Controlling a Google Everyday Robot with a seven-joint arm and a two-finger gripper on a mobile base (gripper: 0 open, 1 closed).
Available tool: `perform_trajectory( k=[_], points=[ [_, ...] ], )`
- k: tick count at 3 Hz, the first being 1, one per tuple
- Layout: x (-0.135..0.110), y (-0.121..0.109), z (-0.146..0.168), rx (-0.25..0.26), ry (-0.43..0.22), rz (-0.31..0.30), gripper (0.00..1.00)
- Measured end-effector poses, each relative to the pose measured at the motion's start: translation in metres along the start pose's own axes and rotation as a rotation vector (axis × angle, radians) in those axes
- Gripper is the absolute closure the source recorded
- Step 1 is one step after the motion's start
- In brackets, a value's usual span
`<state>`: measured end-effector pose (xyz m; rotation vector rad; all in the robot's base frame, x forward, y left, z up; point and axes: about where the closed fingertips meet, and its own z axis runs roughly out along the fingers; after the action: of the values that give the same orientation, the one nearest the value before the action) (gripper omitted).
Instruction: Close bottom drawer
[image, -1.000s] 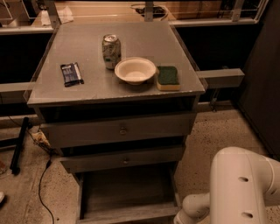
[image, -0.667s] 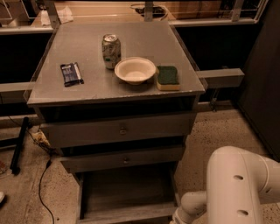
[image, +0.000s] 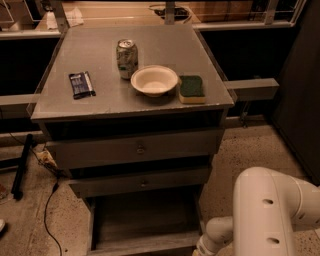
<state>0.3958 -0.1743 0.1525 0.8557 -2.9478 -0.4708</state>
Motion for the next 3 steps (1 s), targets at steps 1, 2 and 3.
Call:
perform_trajectory(
  k=[1,2,3],
  points=[
    [-0.0037,-0.0008,-0.0007,0.014,-0.006,-0.006,1.0],
    [-0.0113,-0.0003,-0.0013,0.035,-0.021,-0.007,1.0],
    [-0.0114,-0.0003,-0.0014,0.035,-0.022,-0.007,1.0]
  ],
)
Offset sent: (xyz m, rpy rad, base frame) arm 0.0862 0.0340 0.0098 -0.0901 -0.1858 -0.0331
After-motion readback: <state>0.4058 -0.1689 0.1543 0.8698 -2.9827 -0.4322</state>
